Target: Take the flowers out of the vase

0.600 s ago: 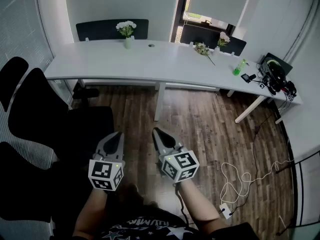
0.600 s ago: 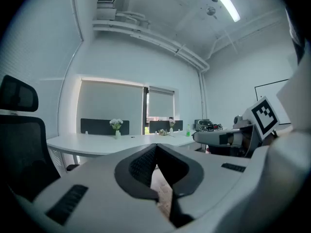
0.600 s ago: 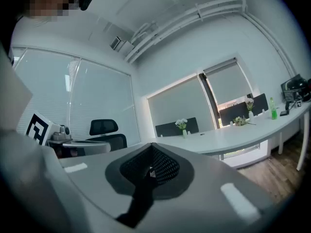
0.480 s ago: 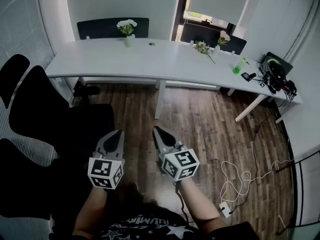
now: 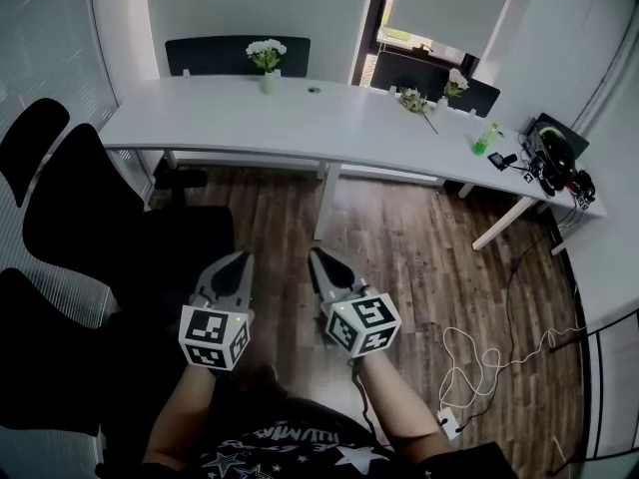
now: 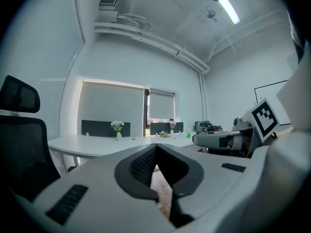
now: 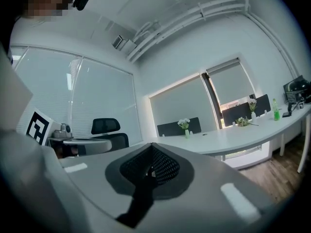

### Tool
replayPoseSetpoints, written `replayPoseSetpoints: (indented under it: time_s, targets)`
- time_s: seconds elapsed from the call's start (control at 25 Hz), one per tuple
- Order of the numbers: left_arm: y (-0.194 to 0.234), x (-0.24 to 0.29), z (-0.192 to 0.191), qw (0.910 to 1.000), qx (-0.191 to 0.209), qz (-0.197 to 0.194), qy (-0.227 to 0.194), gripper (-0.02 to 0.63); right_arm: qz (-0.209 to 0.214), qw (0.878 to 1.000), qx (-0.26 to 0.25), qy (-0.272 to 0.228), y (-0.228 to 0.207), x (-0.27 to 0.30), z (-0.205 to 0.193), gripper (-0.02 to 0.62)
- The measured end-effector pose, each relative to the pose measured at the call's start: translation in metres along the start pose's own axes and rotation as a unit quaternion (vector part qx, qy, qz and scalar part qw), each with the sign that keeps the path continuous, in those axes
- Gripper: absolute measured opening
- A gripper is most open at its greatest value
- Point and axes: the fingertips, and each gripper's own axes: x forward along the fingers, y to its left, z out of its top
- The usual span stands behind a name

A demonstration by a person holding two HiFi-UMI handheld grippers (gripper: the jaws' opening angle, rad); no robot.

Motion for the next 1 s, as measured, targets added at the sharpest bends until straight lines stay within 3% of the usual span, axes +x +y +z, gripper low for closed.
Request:
replayPoseSetpoints:
  time_s: [0.6, 1.0]
  targets:
    - [0.085, 0.049, 0.005, 0.9998, -0.011, -0.01, -0.015, 0.008, -0.044, 0.998, 0.01, -0.034, -0.016, 0.082, 0.008, 0.002]
    - [0.129, 0.074, -0.009, 0.9991, -0.037, -0.02, -0.01, 0.008, -0.089, 0.996, 0.007, -0.015, -0.047, 0.103, -0.009, 0.002]
